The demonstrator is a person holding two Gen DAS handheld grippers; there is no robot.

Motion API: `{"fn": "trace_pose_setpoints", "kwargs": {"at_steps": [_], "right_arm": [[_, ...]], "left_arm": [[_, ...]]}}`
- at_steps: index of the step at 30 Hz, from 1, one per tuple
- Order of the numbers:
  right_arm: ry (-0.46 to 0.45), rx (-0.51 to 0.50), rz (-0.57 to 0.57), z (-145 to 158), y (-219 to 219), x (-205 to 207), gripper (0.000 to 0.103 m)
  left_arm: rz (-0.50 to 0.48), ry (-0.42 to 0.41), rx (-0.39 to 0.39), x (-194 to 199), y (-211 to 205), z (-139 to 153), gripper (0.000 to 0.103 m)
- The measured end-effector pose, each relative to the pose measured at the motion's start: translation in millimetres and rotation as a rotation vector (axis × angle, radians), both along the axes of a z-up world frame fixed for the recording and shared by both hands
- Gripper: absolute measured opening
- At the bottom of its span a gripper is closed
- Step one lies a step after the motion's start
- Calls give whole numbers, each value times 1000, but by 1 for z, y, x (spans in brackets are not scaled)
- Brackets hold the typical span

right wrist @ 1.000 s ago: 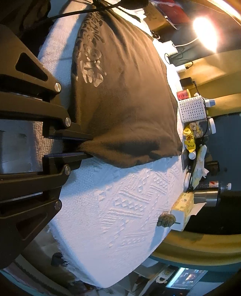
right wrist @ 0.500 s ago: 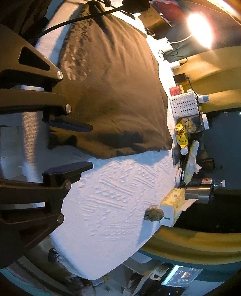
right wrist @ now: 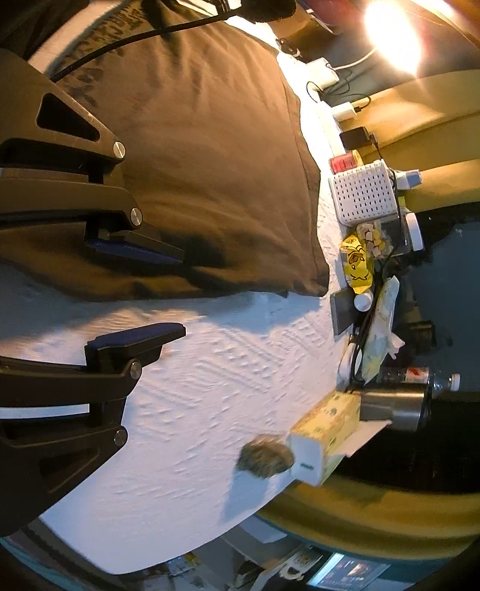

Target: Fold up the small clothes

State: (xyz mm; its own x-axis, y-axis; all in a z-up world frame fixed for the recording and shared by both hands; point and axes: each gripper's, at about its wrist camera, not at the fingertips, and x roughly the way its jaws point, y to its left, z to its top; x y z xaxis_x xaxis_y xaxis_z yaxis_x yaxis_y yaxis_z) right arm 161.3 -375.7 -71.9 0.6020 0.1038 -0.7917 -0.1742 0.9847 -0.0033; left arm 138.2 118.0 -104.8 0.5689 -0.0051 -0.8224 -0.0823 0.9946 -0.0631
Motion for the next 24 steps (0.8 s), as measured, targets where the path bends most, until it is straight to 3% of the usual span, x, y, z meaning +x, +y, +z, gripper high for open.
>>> {"fn": "trace_pose_setpoints", "kwargs": {"at_steps": [7, 19, 20, 21, 22, 23, 24], "right_arm": [[0, -32, 47, -5, 3, 67, 35], [68, 42, 182, -27, 23, 175, 35], [80, 36, 193, -31, 26, 182, 35], [78, 28, 194, -34, 28, 188, 35], [68, 26, 194, -34, 29, 191, 35], [62, 27, 194, -35, 30, 193, 35], [54, 26, 201, -35, 32, 195, 26]], "left_arm": [[-35, -8, 61, 51, 5, -8, 55], [-69, -8, 52, 110, 13, -17, 53], [-73, -11, 51, 112, 13, -18, 50], [-81, -18, 49, 114, 12, -17, 35], [-97, -23, 39, 116, 11, -16, 12], [-108, -25, 38, 118, 9, -15, 6], [-111, -26, 49, 119, 7, -15, 5]]}}
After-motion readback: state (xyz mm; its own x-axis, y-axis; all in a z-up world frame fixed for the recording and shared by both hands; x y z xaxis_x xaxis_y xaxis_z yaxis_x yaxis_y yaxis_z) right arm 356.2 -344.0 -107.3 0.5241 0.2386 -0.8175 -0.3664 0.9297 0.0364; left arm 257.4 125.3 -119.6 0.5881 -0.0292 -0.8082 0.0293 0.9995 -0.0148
